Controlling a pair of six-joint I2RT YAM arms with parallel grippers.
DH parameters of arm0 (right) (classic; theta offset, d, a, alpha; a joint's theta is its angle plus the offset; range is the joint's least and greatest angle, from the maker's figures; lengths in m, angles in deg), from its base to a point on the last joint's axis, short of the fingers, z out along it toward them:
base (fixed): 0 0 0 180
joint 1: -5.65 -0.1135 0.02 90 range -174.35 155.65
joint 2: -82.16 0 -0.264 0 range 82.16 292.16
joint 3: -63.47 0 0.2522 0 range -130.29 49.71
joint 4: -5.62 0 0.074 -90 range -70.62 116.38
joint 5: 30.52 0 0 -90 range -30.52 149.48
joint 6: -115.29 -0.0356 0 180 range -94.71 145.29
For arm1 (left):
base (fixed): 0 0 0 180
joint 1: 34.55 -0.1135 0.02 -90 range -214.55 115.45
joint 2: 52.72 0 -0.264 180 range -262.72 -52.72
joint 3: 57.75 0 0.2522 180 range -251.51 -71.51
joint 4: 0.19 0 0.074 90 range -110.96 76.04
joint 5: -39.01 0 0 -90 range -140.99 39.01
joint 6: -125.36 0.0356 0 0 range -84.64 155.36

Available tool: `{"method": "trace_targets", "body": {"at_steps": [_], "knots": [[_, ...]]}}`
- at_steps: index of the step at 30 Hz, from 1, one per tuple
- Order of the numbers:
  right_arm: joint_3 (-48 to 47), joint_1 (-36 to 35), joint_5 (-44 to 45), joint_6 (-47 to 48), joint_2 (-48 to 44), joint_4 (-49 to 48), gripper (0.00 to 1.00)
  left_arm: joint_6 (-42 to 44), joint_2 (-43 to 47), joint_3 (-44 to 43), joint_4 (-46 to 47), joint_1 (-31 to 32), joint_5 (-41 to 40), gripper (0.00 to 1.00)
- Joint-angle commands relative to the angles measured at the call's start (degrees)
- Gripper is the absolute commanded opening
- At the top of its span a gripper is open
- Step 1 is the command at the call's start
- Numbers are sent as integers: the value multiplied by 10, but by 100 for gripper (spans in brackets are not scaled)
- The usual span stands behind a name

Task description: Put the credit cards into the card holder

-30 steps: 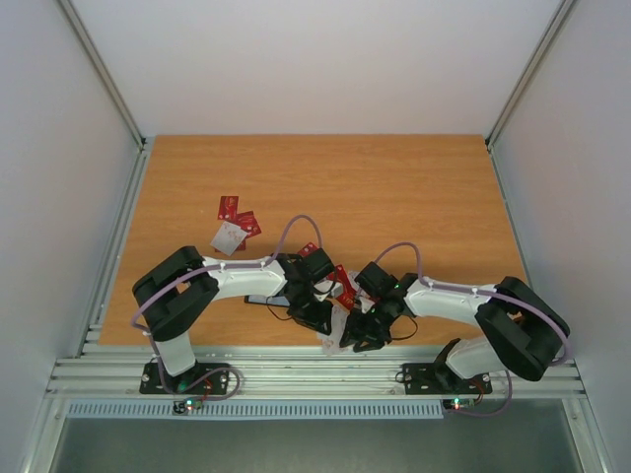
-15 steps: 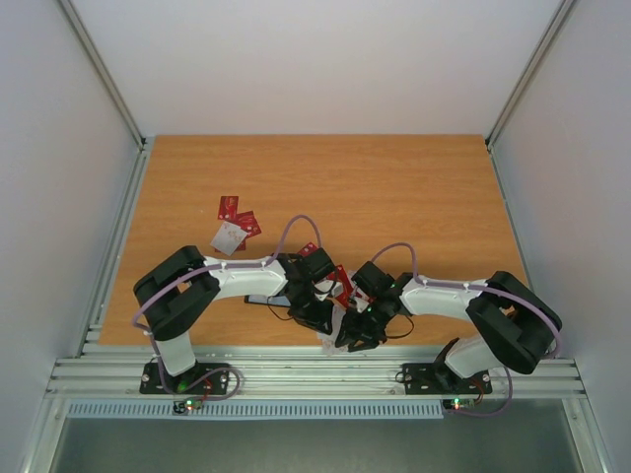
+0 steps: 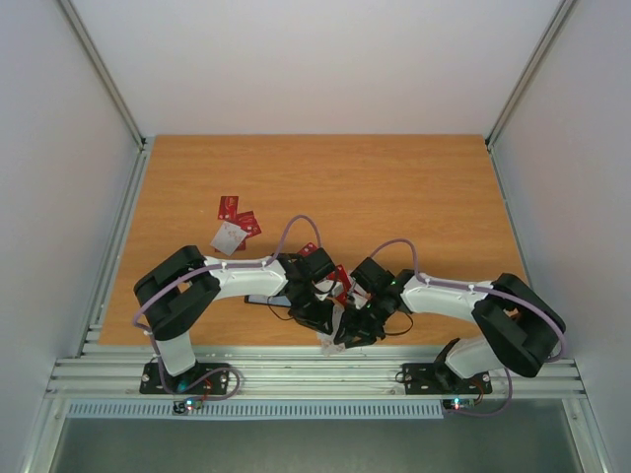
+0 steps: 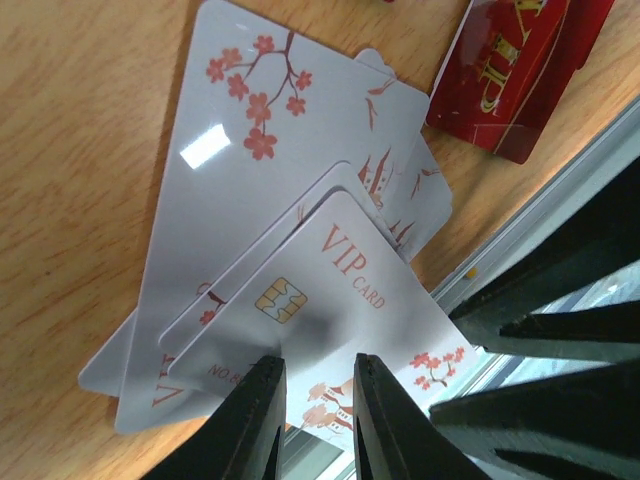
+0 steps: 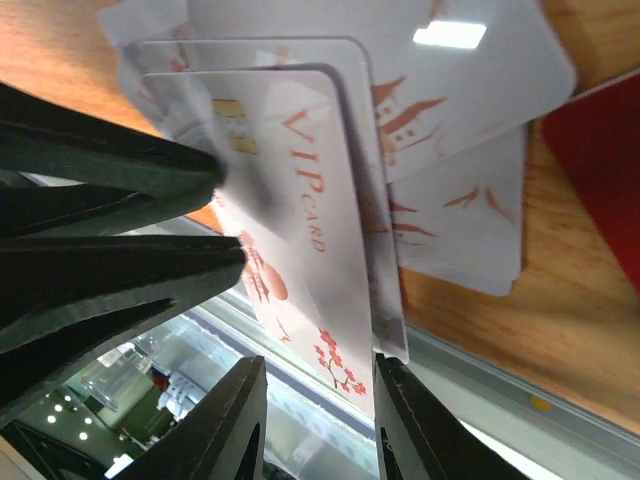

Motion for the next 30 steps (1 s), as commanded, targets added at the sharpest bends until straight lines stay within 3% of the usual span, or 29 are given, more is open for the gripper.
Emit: {"method": "trace_targets", "body": {"at_steps": [1, 21, 30], "knots": [[-29, -3, -13, 12, -22, 7, 30, -5, -33, 2, 26, 5, -35, 22], [-36, -2, -42, -2, 41, -73, 23, -53, -24, 32, 71, 1, -21, 21], [-21, 12, -43, -31, 48, -139, 22, -100, -2, 86, 143, -27, 3, 19]]}}
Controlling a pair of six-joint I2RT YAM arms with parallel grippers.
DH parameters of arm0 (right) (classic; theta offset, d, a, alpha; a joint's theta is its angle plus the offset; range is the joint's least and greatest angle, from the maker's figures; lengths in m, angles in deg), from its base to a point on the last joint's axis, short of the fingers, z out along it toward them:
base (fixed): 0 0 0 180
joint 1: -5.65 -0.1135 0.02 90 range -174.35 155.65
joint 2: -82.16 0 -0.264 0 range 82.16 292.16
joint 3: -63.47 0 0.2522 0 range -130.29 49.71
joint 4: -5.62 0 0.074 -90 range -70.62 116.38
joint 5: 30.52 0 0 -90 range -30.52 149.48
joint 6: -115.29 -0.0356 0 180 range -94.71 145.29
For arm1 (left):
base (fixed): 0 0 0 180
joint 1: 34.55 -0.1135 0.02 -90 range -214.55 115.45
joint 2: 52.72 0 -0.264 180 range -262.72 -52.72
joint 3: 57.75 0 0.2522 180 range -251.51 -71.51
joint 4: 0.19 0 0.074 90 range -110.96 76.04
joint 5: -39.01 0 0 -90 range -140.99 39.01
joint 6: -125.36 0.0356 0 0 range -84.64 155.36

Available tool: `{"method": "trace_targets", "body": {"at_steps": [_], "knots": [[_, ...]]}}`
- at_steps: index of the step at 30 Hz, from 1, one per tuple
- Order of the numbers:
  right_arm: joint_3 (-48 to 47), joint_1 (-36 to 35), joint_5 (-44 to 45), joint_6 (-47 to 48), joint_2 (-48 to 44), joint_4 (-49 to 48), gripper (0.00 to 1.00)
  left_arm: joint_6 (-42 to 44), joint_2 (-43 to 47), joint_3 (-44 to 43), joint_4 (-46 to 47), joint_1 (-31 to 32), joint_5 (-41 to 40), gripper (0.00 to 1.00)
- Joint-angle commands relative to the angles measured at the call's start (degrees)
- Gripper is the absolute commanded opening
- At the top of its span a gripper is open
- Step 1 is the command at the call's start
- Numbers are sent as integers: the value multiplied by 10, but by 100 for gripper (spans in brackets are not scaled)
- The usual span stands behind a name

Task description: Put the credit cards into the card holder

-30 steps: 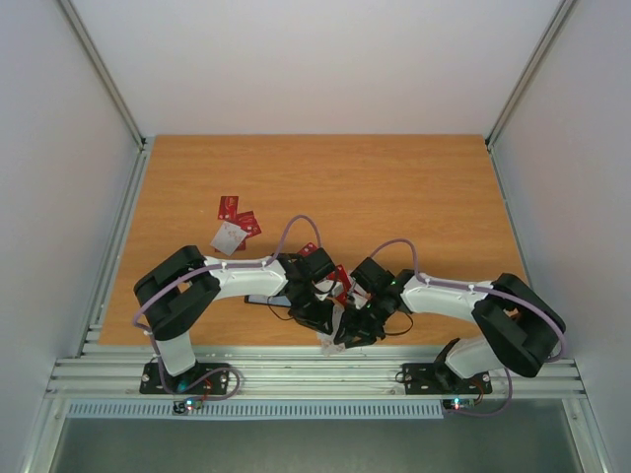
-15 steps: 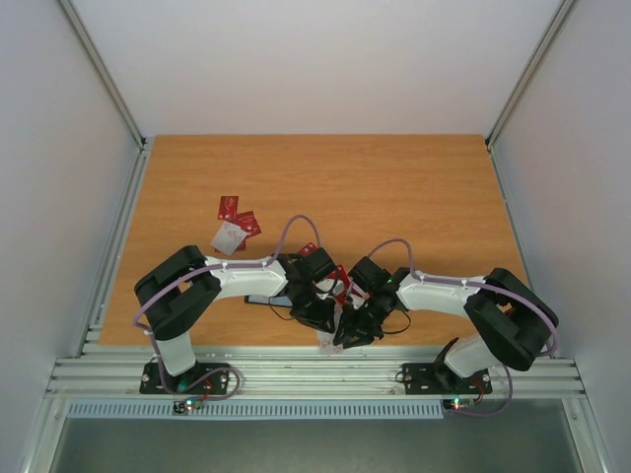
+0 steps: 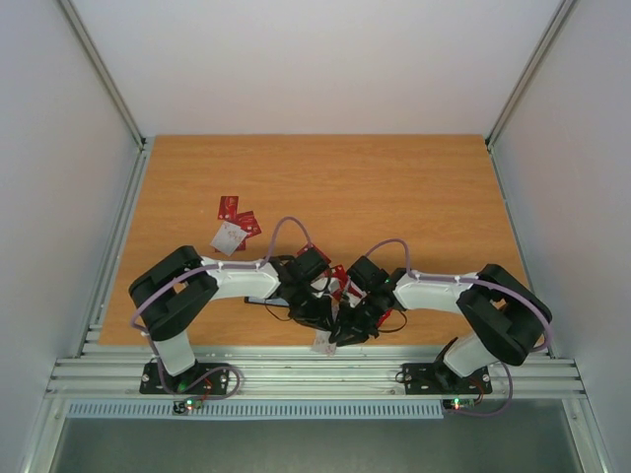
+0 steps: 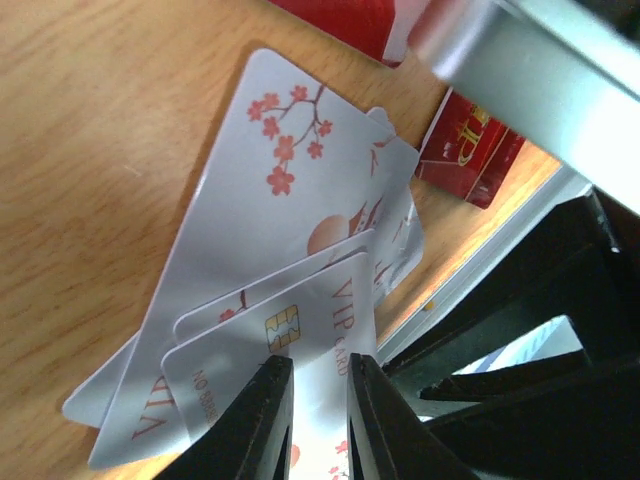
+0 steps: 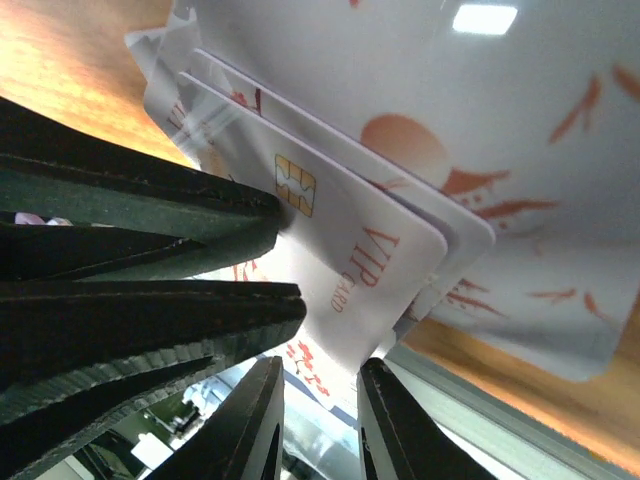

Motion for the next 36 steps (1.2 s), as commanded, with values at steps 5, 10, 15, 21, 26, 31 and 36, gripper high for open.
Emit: {"method": "trace_targets", "body": {"at_steps": [5, 10, 15, 21, 26, 31, 36], "knots": [[8, 13, -11, -54, 22, -162, 22, -68, 1, 76, 102, -34, -10, 19], [11, 14, -4, -86, 36, -218, 22, -102, 12, 104, 149, -55, 6, 19], [3, 14, 7, -84, 31, -204, 22, -105, 53, 105, 132, -68, 0, 19], [-30, 14, 33, -16, -28, -43, 22, -54, 116, 59, 17, -74, -38, 26], [-48, 15, 64, 25, -77, 79, 22, 5, 140, 23, -83, -75, -77, 33], [-57, 17, 123, 21, -103, 159, 24, 62, 130, 18, -138, -75, -113, 37], [-39, 12, 109, -7, -92, 133, 26, 90, 83, 25, -138, -74, -110, 41]]}}
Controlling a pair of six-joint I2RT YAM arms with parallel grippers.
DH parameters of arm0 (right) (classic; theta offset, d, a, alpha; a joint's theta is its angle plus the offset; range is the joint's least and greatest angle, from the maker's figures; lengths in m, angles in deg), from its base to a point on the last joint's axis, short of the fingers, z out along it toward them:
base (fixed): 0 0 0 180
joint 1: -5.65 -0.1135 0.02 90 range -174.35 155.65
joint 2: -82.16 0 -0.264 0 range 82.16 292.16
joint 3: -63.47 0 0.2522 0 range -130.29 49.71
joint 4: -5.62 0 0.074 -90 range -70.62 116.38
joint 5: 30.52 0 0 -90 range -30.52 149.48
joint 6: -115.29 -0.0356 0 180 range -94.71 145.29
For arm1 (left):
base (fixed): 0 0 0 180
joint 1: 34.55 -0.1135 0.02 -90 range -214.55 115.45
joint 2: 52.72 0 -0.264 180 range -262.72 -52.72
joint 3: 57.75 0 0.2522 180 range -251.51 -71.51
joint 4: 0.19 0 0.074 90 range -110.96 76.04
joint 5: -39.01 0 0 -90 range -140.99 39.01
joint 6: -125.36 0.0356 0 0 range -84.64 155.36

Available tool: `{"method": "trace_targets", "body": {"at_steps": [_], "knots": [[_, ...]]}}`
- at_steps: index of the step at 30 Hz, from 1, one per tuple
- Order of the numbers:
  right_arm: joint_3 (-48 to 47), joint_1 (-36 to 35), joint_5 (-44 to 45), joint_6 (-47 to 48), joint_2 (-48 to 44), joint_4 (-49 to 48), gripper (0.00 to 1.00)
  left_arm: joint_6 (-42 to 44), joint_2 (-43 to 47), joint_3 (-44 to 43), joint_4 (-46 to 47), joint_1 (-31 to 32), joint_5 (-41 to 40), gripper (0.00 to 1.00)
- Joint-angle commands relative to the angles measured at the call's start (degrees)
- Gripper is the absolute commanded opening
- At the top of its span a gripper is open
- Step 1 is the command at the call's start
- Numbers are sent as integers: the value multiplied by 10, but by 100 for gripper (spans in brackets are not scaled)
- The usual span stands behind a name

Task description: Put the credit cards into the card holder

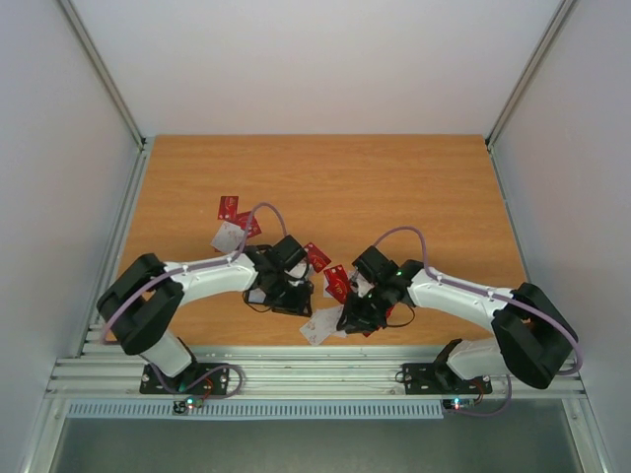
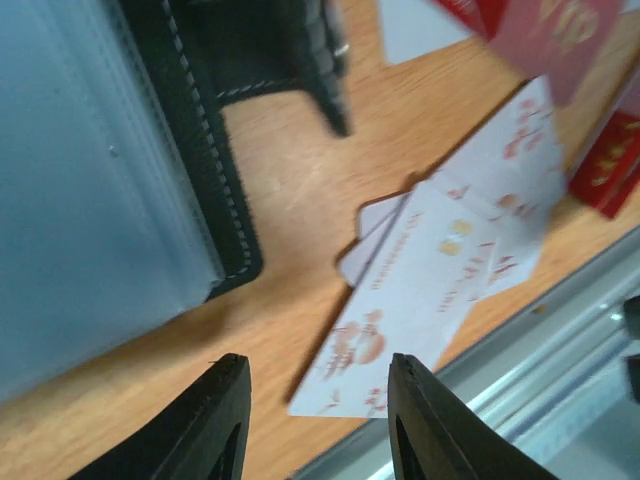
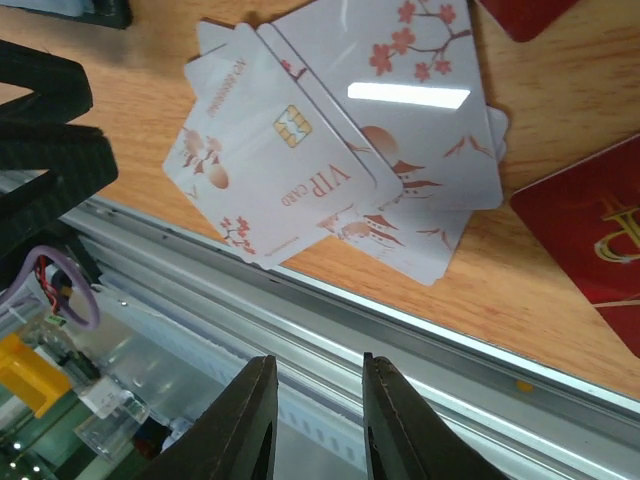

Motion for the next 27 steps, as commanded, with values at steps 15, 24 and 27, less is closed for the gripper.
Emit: {"method": "trace_targets", "body": {"at_steps": [15, 24, 27], "knots": [[69, -61, -22, -100, 30, -113, 31, 12, -66, 8, -15, 43, 57, 42], [129, -63, -43, -158, 28, -243, 35, -75, -47, 26, 39, 73, 90, 42], [128, -63, -47, -161, 40, -267, 37, -77, -60, 11, 40, 78, 92, 42]]}}
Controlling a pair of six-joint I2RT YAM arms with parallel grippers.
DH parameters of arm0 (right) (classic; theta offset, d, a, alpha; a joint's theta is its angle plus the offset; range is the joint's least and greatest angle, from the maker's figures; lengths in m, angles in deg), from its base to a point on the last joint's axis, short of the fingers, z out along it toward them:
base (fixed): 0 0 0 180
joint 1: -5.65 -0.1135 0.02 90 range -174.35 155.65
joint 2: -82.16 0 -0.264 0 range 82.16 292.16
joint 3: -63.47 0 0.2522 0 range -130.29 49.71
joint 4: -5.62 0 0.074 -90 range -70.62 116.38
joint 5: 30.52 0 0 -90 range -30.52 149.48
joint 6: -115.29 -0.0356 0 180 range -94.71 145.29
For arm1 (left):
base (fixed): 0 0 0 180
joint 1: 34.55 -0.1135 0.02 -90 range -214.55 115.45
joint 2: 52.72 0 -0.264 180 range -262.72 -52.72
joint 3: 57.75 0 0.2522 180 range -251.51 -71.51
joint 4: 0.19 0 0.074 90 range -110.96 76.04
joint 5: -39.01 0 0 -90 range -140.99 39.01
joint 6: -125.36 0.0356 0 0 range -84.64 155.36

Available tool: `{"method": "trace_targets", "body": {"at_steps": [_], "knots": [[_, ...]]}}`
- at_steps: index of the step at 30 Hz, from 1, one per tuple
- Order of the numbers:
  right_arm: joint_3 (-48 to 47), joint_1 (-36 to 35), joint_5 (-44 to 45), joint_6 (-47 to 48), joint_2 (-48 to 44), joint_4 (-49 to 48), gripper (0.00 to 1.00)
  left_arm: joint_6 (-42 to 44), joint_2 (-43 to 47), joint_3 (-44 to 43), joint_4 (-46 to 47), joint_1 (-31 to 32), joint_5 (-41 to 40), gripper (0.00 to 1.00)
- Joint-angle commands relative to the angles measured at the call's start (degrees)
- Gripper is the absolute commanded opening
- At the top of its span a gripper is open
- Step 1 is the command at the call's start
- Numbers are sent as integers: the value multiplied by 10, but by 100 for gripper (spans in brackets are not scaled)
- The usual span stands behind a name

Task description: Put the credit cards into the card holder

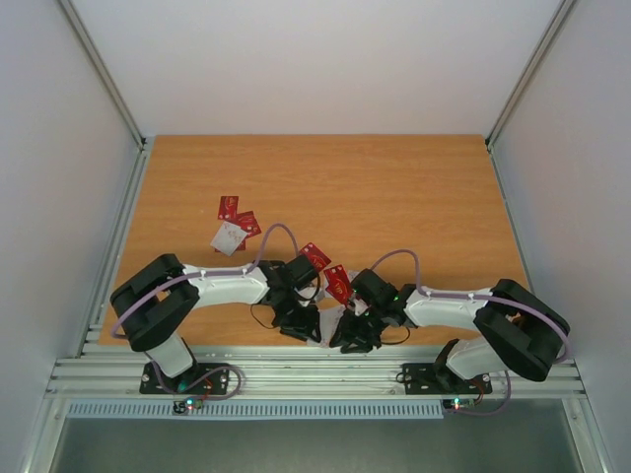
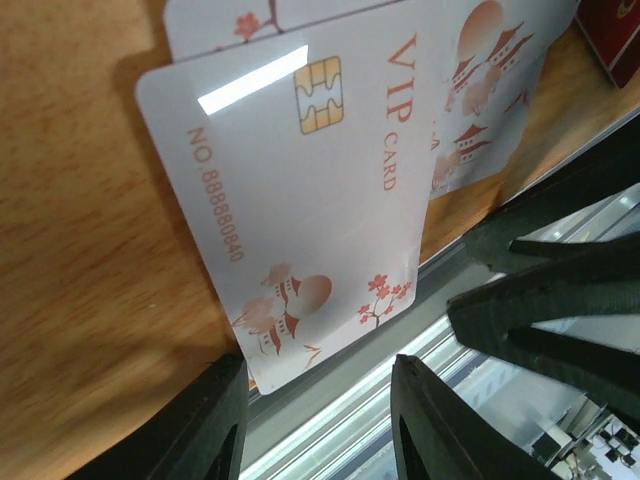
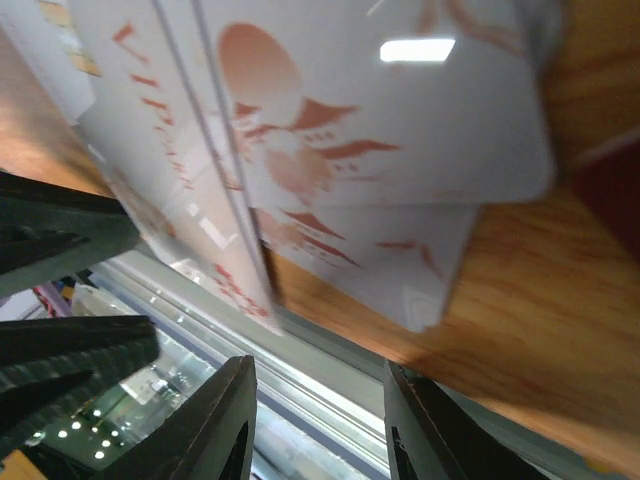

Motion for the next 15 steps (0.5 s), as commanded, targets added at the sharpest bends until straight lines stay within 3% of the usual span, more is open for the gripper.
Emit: {"method": "trace_targets", "body": {"at_steps": [1, 15], "knots": [[2, -5, -15, -25, 18, -69, 37, -23, -19, -17, 15, 10, 7, 42], [-10, -5, -18, -22, 40, -92, 37, -28, -30, -24, 42, 18, 24, 41]]}}
